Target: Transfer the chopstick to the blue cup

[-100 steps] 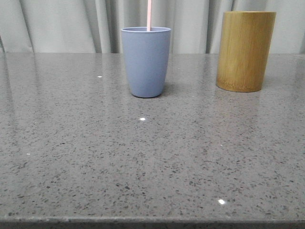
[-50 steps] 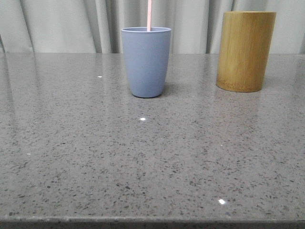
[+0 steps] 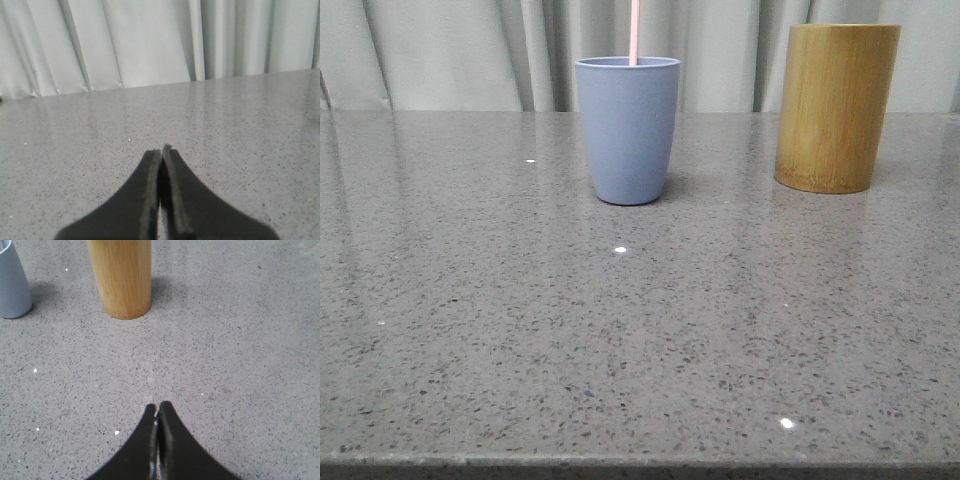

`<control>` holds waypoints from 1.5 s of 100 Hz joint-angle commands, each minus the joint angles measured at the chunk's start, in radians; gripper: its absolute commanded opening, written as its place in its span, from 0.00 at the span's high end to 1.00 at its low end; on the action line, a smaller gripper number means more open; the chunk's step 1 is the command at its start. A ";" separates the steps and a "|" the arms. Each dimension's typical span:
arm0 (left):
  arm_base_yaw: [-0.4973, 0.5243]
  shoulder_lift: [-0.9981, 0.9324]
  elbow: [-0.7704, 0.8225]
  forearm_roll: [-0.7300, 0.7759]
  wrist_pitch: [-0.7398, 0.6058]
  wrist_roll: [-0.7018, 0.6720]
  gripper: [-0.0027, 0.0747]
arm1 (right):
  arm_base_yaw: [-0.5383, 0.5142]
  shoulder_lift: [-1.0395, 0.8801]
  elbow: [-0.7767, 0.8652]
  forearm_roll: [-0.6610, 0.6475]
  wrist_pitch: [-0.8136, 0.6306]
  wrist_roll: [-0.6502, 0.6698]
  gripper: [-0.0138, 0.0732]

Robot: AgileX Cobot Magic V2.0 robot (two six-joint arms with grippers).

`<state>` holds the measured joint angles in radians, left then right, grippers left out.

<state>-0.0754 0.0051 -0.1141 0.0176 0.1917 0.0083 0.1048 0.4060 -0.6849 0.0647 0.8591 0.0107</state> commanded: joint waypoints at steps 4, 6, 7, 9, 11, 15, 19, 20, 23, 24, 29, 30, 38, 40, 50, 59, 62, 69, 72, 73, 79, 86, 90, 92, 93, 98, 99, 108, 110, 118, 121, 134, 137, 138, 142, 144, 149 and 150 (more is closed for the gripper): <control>0.003 -0.044 0.043 0.013 -0.123 -0.008 0.99 | -0.007 0.007 -0.025 -0.010 -0.065 -0.011 0.92; 0.003 -0.040 0.051 0.022 -0.123 -0.008 0.99 | -0.007 0.007 -0.025 -0.010 -0.063 -0.011 0.92; 0.003 -0.040 0.053 0.023 -0.123 -0.008 0.99 | -0.007 0.007 -0.025 -0.010 -0.063 -0.011 0.92; 0.003 -0.040 0.060 0.024 -0.125 -0.008 0.99 | -0.007 0.007 -0.025 -0.010 -0.062 -0.011 0.92; 0.003 -0.040 0.065 0.026 -0.127 -0.008 0.99 | -0.007 0.007 -0.025 -0.010 -0.061 -0.011 0.92; 0.003 -0.044 0.079 0.034 -0.136 -0.008 0.99 | -0.007 0.007 -0.025 -0.010 -0.062 -0.011 0.92; 0.003 -0.044 0.087 0.034 -0.149 -0.008 0.99 | -0.007 0.007 -0.025 -0.010 -0.061 -0.011 0.92; 0.003 -0.044 0.091 0.034 -0.153 -0.008 0.99 | -0.007 0.007 -0.025 -0.010 -0.061 -0.011 0.92; 0.003 -0.044 0.096 0.034 -0.166 -0.008 0.99 | -0.007 0.007 -0.025 -0.010 -0.061 -0.011 0.92; 0.003 -0.044 0.098 0.034 -0.169 -0.008 0.99 | -0.007 0.007 -0.025 -0.010 -0.061 -0.011 0.92; 0.003 -0.044 0.113 0.034 -0.199 -0.008 0.99 | -0.007 0.007 -0.025 -0.010 -0.061 -0.011 0.92; 0.003 -0.044 0.115 0.034 -0.204 -0.008 0.99 | -0.007 0.007 -0.025 -0.010 -0.061 -0.011 0.92; 0.003 -0.044 0.125 0.036 -0.227 -0.008 0.99 | -0.007 0.007 -0.025 -0.010 -0.061 -0.011 0.92; 0.003 -0.044 0.125 0.036 -0.225 -0.008 0.99 | -0.007 0.007 -0.025 -0.010 -0.061 -0.011 0.92; 0.003 -0.044 0.125 0.036 -0.232 -0.008 0.99 | -0.007 0.007 -0.025 -0.010 -0.061 -0.011 0.92; 0.003 -0.044 0.125 0.036 -0.232 -0.008 0.99 | -0.007 0.007 -0.025 -0.010 -0.061 -0.011 0.92; 0.003 -0.044 0.125 0.036 -0.232 -0.008 0.99 | -0.007 0.007 -0.025 -0.010 -0.061 -0.011 0.92; 0.003 -0.044 0.125 0.036 -0.232 -0.008 0.99 | -0.007 0.007 -0.025 -0.010 -0.061 -0.011 0.92; 0.003 -0.044 0.125 0.036 -0.232 -0.008 0.99 | -0.007 0.007 -0.025 -0.010 -0.061 -0.011 0.92; 0.003 -0.044 0.125 0.036 -0.232 -0.008 0.99 | -0.007 0.007 -0.025 -0.010 -0.061 -0.011 0.92; 0.003 -0.044 0.125 0.036 -0.232 -0.008 0.99 | -0.007 0.007 -0.025 -0.010 -0.061 -0.011 0.92; 0.003 -0.044 0.125 0.036 -0.232 -0.008 0.99 | -0.007 0.007 -0.025 -0.010 -0.061 -0.011 0.92; 0.003 -0.044 0.125 0.036 -0.232 -0.008 0.99 | -0.007 0.007 -0.025 -0.010 -0.061 -0.011 0.92; 0.003 -0.044 0.125 0.036 -0.232 -0.008 0.99 | -0.007 0.007 -0.025 -0.010 -0.061 -0.011 0.92; 0.003 -0.044 0.125 0.036 -0.232 -0.008 0.99 | -0.007 0.007 -0.025 -0.010 -0.061 -0.011 0.92; 0.003 -0.044 0.125 0.036 -0.232 -0.008 0.99 | -0.007 0.007 -0.025 -0.010 -0.061 -0.011 0.92; 0.003 -0.044 0.125 0.036 -0.232 -0.008 0.99 | -0.007 0.007 -0.025 -0.010 -0.061 -0.011 0.92; 0.003 -0.044 0.125 0.036 -0.232 -0.008 0.99 | -0.007 0.007 -0.025 -0.010 -0.061 -0.011 0.92; 0.003 -0.044 0.125 0.036 -0.232 -0.008 0.99 | -0.007 0.007 -0.025 -0.010 -0.061 -0.011 0.92; 0.003 -0.044 0.125 0.036 -0.232 -0.008 0.99 | -0.007 0.007 -0.025 -0.010 -0.061 -0.011 0.92; 0.003 -0.044 0.125 0.036 -0.232 -0.008 0.99 | -0.007 0.007 -0.025 -0.010 -0.061 -0.011 0.92; 0.003 -0.044 0.125 0.036 -0.232 -0.008 0.99 | -0.007 0.007 -0.022 -0.011 -0.061 -0.011 0.92; 0.003 -0.044 0.125 0.036 -0.232 -0.008 0.99 | -0.007 0.007 -0.018 -0.013 -0.061 -0.011 0.92; 0.003 -0.044 0.125 0.036 -0.232 -0.008 0.99 | -0.007 0.007 -0.015 -0.014 -0.063 -0.011 0.92; 0.003 -0.044 0.125 0.036 -0.232 -0.008 0.99 | -0.007 0.001 -0.007 -0.035 -0.074 -0.016 0.92; 0.003 -0.044 0.125 0.036 -0.232 -0.008 0.99 | -0.007 -0.004 -0.003 -0.048 -0.088 -0.016 0.92; 0.003 -0.044 0.125 0.036 -0.232 -0.008 0.99 | -0.007 -0.026 0.021 -0.065 -0.135 -0.011 0.92; 0.003 -0.044 0.125 0.036 -0.232 -0.008 0.99 | -0.007 -0.029 0.025 -0.065 -0.143 -0.011 0.92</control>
<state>-0.0754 -0.0039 0.0008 0.0537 0.0441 0.0083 0.1048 0.3950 -0.6600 0.0354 0.8386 0.0084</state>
